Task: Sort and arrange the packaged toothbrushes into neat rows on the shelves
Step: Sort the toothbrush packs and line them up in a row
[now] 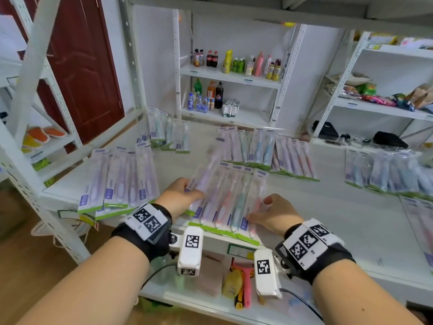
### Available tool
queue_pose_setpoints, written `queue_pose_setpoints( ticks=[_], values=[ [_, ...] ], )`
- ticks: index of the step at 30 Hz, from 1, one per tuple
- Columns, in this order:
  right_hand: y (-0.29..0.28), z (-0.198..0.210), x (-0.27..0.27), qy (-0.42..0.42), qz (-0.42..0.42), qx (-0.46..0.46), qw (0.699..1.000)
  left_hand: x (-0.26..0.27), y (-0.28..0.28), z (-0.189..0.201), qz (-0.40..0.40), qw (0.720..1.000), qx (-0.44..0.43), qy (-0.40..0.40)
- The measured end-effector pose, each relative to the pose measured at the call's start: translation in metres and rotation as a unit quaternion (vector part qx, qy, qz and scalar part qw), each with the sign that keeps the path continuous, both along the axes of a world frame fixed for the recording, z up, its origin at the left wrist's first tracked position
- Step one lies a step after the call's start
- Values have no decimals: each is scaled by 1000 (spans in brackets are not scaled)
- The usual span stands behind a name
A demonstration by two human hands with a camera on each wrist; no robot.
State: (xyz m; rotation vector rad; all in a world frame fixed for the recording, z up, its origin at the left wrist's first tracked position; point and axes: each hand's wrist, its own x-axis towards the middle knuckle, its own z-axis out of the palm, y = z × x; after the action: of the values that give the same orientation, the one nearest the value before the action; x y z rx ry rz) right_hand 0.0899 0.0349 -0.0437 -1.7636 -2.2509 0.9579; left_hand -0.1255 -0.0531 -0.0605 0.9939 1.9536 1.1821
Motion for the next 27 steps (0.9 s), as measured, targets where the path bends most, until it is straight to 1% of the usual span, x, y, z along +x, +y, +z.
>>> queue_pose_setpoints(
  ticks=[2, 4, 8, 12, 14, 16, 18, 20, 23, 25, 27],
  values=[
    [0, 0, 1, 3, -1, -2, 1000, -4, -1, -1, 26, 996, 15, -80],
    [1, -1, 1, 3, -2, -2, 1000, -5, -2, -2, 31, 993, 15, -111],
    [1, 0, 1, 15, -12, 1, 1000, -4, -2, -2, 30, 993, 16, -111],
    [-2, 6, -12, 67, -13, 28, 997, -2, -4, 0, 22, 992, 24, -124],
    [-5, 11, -26, 79, 27, 38, 996, -3, -5, 1, 14, 990, 28, -138],
    [-10, 15, -43, 74, 81, 35, 993, -4, -7, 2, 5, 989, 29, -143],
    [-15, 18, -61, 54, 108, 28, 992, -7, -8, 4, 6, 987, 35, -155],
    [-19, 18, -77, 1, 124, 30, 992, -12, -12, 6, 12, 985, 50, -163],
    [-23, 20, -95, -72, 150, 42, 985, -23, -21, 13, 18, 986, 66, -150],
    [-26, 21, -105, -102, 178, 39, 978, -31, -26, 17, 14, 983, 76, -164],
    [-30, 22, -115, -124, 187, 39, 974, -39, -31, 20, 7, 980, 78, -181]
  ],
)
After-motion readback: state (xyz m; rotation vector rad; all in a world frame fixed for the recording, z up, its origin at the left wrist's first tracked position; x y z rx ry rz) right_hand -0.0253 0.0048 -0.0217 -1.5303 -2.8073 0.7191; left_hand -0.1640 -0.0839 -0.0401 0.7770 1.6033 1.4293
